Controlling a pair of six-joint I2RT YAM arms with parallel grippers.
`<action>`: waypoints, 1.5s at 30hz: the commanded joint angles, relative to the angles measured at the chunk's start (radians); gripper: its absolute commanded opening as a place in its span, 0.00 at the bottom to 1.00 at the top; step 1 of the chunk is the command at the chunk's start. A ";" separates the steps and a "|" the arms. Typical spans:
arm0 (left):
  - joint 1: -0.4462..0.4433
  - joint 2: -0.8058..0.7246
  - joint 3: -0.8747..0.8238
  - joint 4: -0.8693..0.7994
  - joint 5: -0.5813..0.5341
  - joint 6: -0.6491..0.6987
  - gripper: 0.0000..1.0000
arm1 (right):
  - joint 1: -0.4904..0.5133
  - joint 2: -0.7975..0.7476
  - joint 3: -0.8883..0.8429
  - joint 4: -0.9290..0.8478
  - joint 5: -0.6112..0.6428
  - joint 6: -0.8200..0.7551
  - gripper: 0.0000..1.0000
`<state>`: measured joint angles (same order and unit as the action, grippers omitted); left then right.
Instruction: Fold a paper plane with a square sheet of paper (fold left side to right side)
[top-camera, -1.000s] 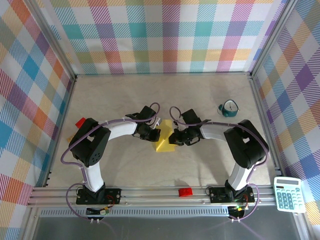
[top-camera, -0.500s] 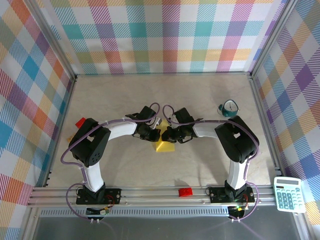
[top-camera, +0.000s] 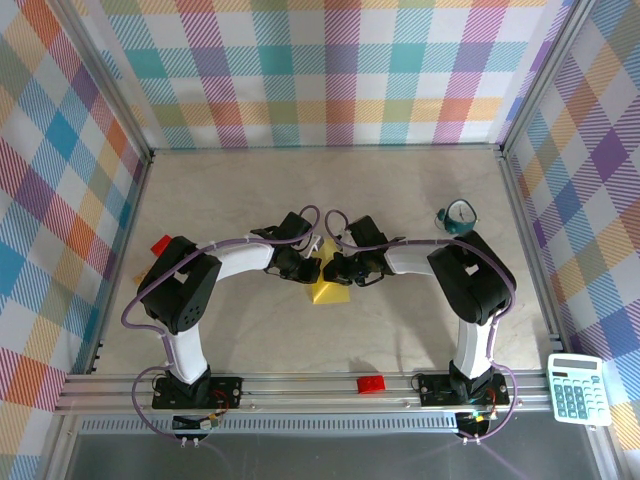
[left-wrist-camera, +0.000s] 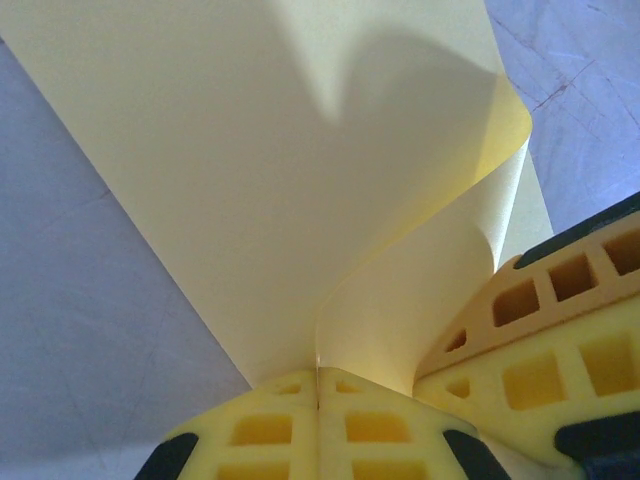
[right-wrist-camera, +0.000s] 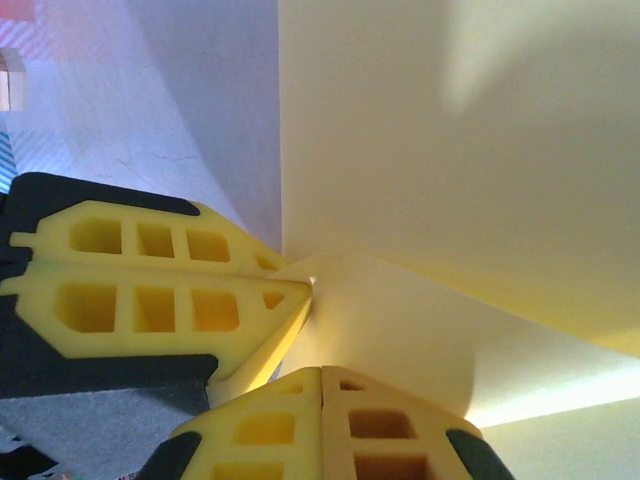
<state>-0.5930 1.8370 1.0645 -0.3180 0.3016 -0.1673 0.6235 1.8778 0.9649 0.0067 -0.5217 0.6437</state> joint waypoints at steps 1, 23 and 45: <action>0.012 0.014 -0.025 -0.026 -0.049 0.008 0.00 | 0.001 0.012 -0.016 -0.016 0.014 -0.005 0.00; 0.013 -0.034 -0.008 0.013 -0.074 -0.032 0.12 | 0.002 0.008 -0.107 -0.018 0.054 0.046 0.00; -0.034 -0.271 -0.210 0.175 0.243 -0.221 0.02 | 0.004 0.005 -0.125 0.006 0.026 0.048 0.00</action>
<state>-0.6086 1.5696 0.8757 -0.2398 0.4400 -0.3126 0.6224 1.8671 0.8780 0.1013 -0.5091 0.6937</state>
